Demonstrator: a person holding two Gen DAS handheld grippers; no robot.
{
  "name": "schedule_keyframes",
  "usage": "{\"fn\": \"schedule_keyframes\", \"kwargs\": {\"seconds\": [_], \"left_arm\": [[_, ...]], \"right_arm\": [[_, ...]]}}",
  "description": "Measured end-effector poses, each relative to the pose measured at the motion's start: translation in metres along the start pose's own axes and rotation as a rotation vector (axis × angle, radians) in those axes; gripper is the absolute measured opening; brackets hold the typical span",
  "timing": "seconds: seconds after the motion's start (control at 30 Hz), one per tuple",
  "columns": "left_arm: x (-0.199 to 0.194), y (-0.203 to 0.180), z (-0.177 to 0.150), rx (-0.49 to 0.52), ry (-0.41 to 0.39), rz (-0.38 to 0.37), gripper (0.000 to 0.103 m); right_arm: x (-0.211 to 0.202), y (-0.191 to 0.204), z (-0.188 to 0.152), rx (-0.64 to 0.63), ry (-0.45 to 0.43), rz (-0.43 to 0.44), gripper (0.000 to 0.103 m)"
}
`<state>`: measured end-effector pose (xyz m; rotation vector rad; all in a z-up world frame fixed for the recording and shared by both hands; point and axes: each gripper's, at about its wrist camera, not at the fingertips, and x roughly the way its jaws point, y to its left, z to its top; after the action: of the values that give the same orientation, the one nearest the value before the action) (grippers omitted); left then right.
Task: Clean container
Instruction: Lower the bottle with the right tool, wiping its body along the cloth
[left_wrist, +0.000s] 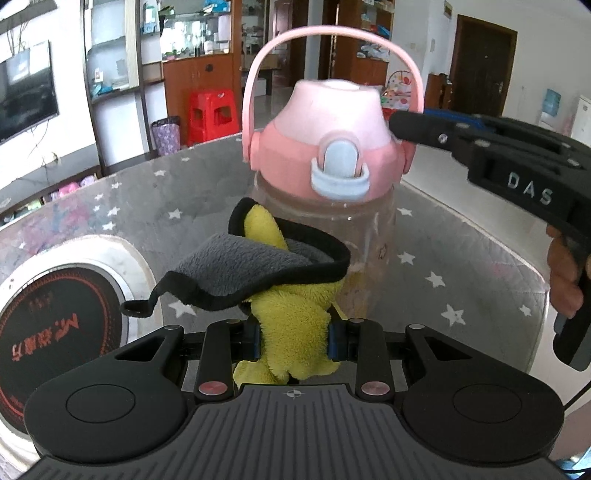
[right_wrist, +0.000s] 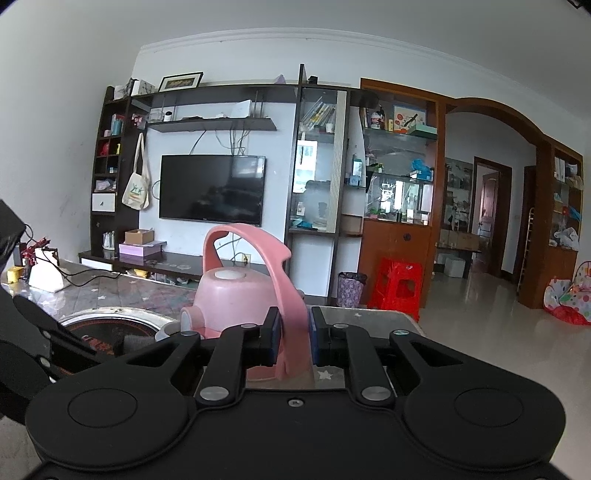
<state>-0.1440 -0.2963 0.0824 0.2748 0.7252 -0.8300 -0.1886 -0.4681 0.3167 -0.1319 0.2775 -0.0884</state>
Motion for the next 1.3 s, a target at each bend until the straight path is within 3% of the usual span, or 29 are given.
{"fn": "schedule_keyframes", "kwargs": {"seconds": [0.83,0.97,1.3], "left_arm": [[0.018,0.001,-0.013,-0.081,0.083,0.034,0.032],[0.017,0.001,-0.013,-0.091,0.09,0.042,0.036],[0.008,0.001,-0.018,-0.139,0.088,0.068,0.045]], "right_arm": [[-0.013,0.013,-0.019,0.017,-0.011,0.001,0.021],[-0.016,0.015,-0.02,0.019,-0.017,-0.003,0.027],[-0.015,0.015,-0.031,0.047,0.017,-0.037,0.028]]}}
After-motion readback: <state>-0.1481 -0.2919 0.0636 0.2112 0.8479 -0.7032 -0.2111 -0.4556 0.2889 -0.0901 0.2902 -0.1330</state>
